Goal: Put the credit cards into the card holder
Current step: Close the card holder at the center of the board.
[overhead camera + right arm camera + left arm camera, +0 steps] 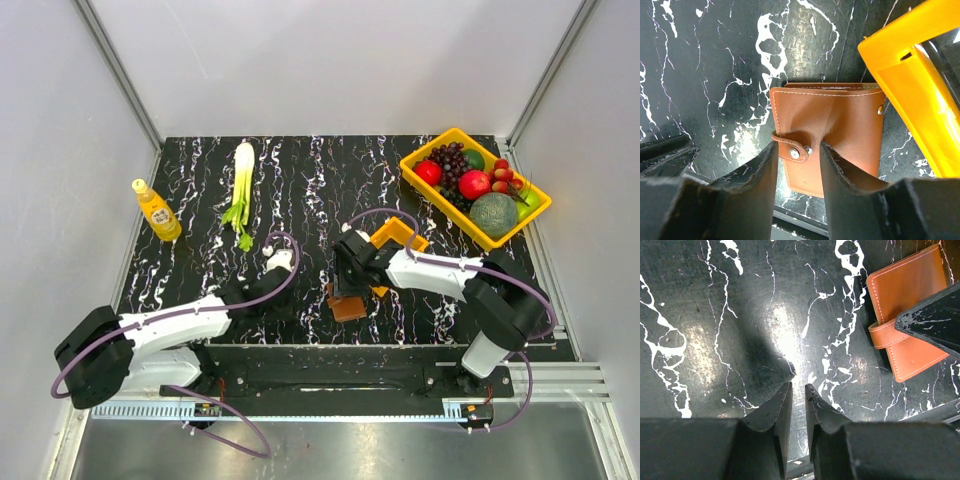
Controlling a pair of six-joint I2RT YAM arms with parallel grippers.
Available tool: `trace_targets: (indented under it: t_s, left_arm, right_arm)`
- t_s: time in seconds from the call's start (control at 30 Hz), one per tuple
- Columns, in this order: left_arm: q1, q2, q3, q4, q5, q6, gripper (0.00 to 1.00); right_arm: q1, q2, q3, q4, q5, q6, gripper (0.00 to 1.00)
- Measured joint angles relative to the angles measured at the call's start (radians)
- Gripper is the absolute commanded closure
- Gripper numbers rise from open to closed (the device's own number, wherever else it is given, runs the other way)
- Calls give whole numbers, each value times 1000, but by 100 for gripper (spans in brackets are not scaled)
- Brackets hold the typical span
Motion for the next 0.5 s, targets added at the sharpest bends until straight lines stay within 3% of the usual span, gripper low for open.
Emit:
trace_targets:
  t_s: [0.23,0.5]
  left_arm:
    - [0,48,37,4,4,27,71]
    - [6,88,66,26,21,47,60]
  right_arm:
    - [0,-15,-29,39,-4,3,55]
    - [0,-180,-85,102,6,-15,52]
